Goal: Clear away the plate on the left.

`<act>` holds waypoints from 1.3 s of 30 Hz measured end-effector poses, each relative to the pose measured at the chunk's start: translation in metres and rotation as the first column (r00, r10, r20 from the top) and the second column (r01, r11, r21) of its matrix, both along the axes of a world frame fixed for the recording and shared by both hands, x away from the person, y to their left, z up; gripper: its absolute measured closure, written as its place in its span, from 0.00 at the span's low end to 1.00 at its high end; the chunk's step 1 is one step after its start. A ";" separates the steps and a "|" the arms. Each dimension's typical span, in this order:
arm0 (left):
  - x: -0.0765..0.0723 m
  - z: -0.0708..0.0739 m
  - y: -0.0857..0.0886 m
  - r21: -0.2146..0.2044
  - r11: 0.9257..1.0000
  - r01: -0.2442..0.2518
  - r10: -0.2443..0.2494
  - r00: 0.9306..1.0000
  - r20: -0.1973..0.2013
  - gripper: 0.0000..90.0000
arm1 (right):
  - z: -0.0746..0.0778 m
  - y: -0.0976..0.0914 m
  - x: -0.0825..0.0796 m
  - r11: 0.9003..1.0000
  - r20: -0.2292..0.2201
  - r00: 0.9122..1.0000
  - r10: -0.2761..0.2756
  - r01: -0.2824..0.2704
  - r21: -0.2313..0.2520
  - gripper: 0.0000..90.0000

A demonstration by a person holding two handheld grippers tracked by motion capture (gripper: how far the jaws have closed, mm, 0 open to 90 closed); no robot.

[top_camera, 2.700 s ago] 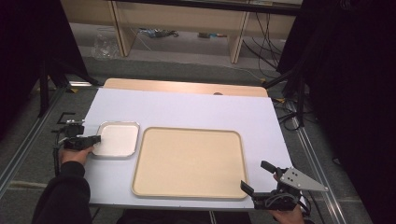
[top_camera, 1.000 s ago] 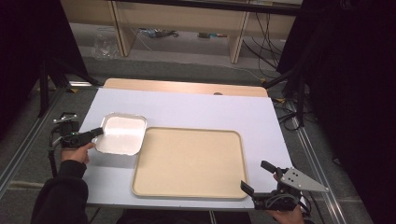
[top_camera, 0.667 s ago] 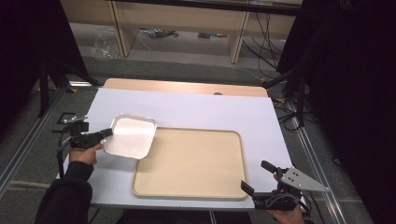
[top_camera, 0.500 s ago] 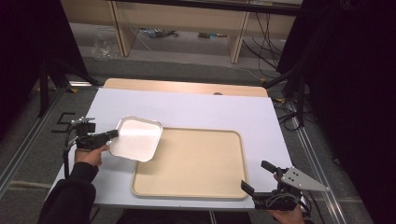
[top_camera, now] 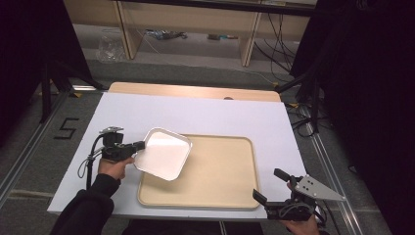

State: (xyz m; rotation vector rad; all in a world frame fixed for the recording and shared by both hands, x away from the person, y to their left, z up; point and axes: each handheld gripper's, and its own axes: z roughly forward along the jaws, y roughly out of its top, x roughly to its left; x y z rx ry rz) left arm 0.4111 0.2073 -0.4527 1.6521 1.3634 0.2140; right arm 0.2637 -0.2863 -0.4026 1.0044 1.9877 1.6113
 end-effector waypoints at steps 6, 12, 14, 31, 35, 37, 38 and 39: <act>0.000 -0.004 -0.014 0.004 0.999 0.032 -0.032 0.999 -0.012 0.98 | 0.000 0.000 0.000 1.000 -0.006 1.000 0.002 -0.002 -0.003 0.01; -0.002 -0.007 -0.030 0.003 0.997 0.074 -0.074 0.997 -0.024 0.98 | 0.000 0.000 0.000 1.000 -0.001 1.000 0.001 -0.001 -0.007 0.01; -0.003 -0.007 -0.034 -0.001 0.996 0.084 -0.084 0.996 -0.025 0.98 | 0.000 0.000 0.000 1.000 -0.003 1.000 -0.001 0.001 -0.006 0.01; -0.003 -0.021 -0.073 0.060 0.982 0.178 -0.174 0.982 -0.071 0.98 | 0.000 0.000 0.000 1.000 -0.010 1.000 -0.001 0.001 -0.004 0.01; -0.003 -0.025 -0.081 0.053 0.983 0.177 -0.173 0.982 -0.072 0.98 | 0.002 -0.003 0.000 0.998 0.010 1.000 -0.014 0.015 -0.061 0.01; -0.002 -0.026 -0.083 0.067 0.980 0.187 -0.182 0.980 -0.075 0.98 | 0.000 -0.001 0.001 0.999 0.012 1.000 -0.010 0.011 -0.036 0.01; -0.001 -0.027 -0.084 0.066 0.980 0.189 -0.184 0.980 -0.080 0.98 | 0.000 -0.001 0.000 0.999 0.004 1.000 -0.009 0.009 -0.033 0.01; -0.001 -0.028 -0.085 0.086 0.977 0.197 -0.190 0.978 -0.082 0.98 | 0.002 -0.003 0.000 0.998 0.006 1.000 -0.015 0.016 -0.062 0.01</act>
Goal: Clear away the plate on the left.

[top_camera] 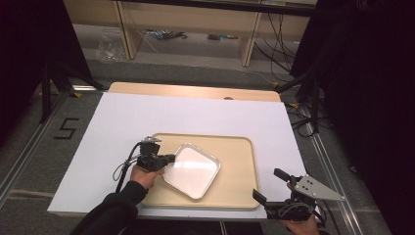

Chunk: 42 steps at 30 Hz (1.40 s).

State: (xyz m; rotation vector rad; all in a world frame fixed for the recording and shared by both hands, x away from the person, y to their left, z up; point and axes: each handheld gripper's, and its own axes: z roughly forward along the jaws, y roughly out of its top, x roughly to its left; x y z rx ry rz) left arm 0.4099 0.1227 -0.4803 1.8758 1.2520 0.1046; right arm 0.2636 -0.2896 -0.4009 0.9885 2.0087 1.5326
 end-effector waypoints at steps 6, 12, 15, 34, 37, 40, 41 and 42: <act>0.000 -0.005 -0.007 -0.012 1.000 -0.013 0.013 1.000 -0.012 0.98 | -0.001 0.003 0.001 1.000 -0.019 1.000 0.014 -0.013 0.022 0.01; -0.003 -0.012 -0.019 -0.005 1.000 0.003 -0.003 1.000 -0.027 0.98 | 0.000 0.000 0.000 1.000 0.004 1.000 0.005 -0.005 0.002 0.01; -0.006 -0.013 -0.023 -0.003 1.000 0.017 -0.017 0.999 -0.031 0.97 | 0.000 0.000 0.001 1.000 0.002 1.000 0.004 -0.004 0.002 0.01; -0.024 -0.007 -0.014 0.109 0.985 0.131 -0.128 0.991 -0.037 0.90 | 0.000 0.000 0.000 1.000 -0.005 1.000 -0.001 0.001 0.002 0.01; -0.028 -0.006 -0.014 0.116 0.984 0.133 -0.129 0.991 -0.043 0.89 | 0.000 0.000 0.000 1.000 -0.004 1.000 0.001 -0.001 0.001 0.01; -0.030 -0.006 -0.014 0.105 0.986 0.129 -0.124 0.991 -0.048 0.88 | -0.001 0.001 0.001 1.000 0.008 1.000 0.004 -0.005 0.022 0.01; -0.031 -0.006 -0.014 0.102 0.987 0.124 -0.119 0.992 -0.050 0.88 | -0.002 0.003 0.001 0.999 0.006 1.000 0.009 -0.009 0.044 0.01; -0.032 -0.006 -0.013 0.111 0.985 0.131 -0.126 0.991 -0.049 0.87 | -0.002 0.003 0.001 0.998 -0.005 1.000 0.012 -0.012 0.055 0.01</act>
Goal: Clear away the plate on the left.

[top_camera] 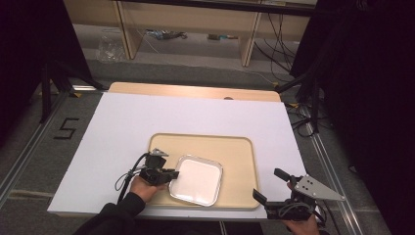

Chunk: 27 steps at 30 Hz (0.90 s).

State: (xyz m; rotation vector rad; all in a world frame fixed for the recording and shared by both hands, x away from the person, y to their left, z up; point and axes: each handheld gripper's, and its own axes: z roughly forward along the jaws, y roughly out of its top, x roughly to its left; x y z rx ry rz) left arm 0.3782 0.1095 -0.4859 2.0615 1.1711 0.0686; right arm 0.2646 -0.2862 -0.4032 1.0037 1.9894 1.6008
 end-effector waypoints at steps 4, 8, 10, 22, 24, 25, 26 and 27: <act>-0.003 0.001 0.002 0.000 1.000 0.004 -0.004 1.000 -0.006 0.86 | 0.000 0.000 0.000 1.000 -0.004 1.000 0.006 -0.006 -0.012 0.01; -0.008 0.002 0.004 -0.010 1.000 0.014 -0.014 0.999 -0.029 0.84 | 0.002 -0.004 -0.001 0.998 0.011 1.000 -0.012 0.012 -0.058 0.01; -0.010 0.003 0.004 -0.016 1.000 0.016 -0.017 0.999 -0.048 0.81 | 0.002 -0.004 -0.001 0.998 0.009 1.000 -0.012 0.013 -0.059 0.01; 0.004 0.002 0.020 0.191 0.931 0.310 -0.343 0.925 0.167 0.82 | 0.001 -0.002 -0.001 0.999 -0.012 1.000 -0.001 0.001 -0.039 0.01; -0.026 0.004 0.003 0.008 0.998 0.061 -0.061 0.995 -0.077 0.82 | 0.001 -0.001 -0.001 0.999 -0.014 1.000 -0.001 0.000 -0.036 0.01; -0.027 0.005 0.003 0.009 0.998 0.065 -0.064 0.995 -0.079 0.81 | 0.001 -0.001 -0.001 0.999 -0.014 1.000 0.001 -0.002 -0.038 0.01; -0.029 0.005 0.002 0.010 0.997 0.072 -0.071 0.994 -0.080 0.81 | 0.001 -0.001 -0.001 0.999 -0.014 1.000 0.001 -0.001 -0.038 0.01; -0.030 0.005 0.001 0.015 0.997 0.069 -0.068 0.995 -0.075 0.81 | 0.001 -0.001 -0.001 0.999 -0.014 1.000 0.000 0.000 -0.038 0.01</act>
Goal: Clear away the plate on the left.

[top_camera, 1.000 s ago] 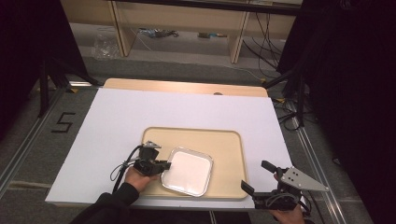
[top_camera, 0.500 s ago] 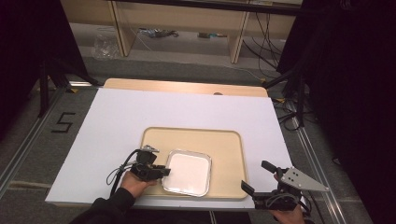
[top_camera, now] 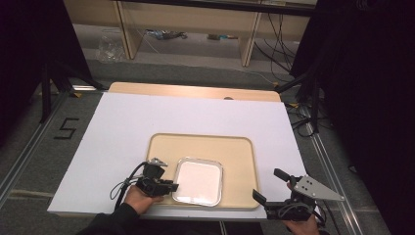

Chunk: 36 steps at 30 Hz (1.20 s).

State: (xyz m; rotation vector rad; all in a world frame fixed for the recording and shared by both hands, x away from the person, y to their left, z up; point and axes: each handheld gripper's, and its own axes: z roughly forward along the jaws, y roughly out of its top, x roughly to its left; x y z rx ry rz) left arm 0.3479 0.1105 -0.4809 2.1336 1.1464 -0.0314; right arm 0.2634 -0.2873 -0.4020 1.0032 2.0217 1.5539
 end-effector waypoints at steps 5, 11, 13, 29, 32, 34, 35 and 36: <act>-0.006 0.000 -0.003 -0.007 1.000 0.003 -0.004 1.000 -0.005 0.79 | 0.000 0.000 0.000 1.000 0.000 1.000 0.000 0.000 0.000 0.01; -0.012 0.001 -0.004 -0.005 1.000 0.028 -0.028 1.000 -0.012 0.76 | 0.000 0.000 0.000 1.000 0.006 1.000 -0.002 0.002 0.000 0.01; -0.013 0.001 -0.006 -0.015 1.000 0.014 -0.014 1.000 -0.017 0.76 | 0.000 -0.001 0.000 1.000 0.009 1.000 0.002 -0.002 0.005 0.01; -0.014 0.001 -0.011 -0.017 0.999 0.041 -0.042 0.999 -0.013 0.69 | 0.000 0.000 0.000 1.000 0.004 1.000 0.001 -0.001 0.002 0.01; -0.014 0.002 -0.010 -0.011 0.999 0.033 -0.033 0.999 -0.007 0.62 | 0.000 0.000 0.000 1.000 0.005 1.000 0.001 -0.001 0.001 0.01; -0.013 0.003 -0.007 0.000 0.999 0.040 -0.040 0.999 0.001 0.57 | 0.000 0.000 0.000 1.000 0.005 1.000 0.001 -0.001 0.001 0.01; -0.013 0.003 -0.007 -0.008 1.000 0.028 -0.028 1.000 0.004 0.56 | 0.000 0.000 0.000 1.000 0.004 1.000 0.001 -0.001 0.001 0.01; -0.013 0.004 -0.006 0.001 0.999 0.033 -0.033 0.999 0.006 0.55 | 0.000 0.000 0.000 1.000 0.005 1.000 0.002 -0.002 0.001 0.01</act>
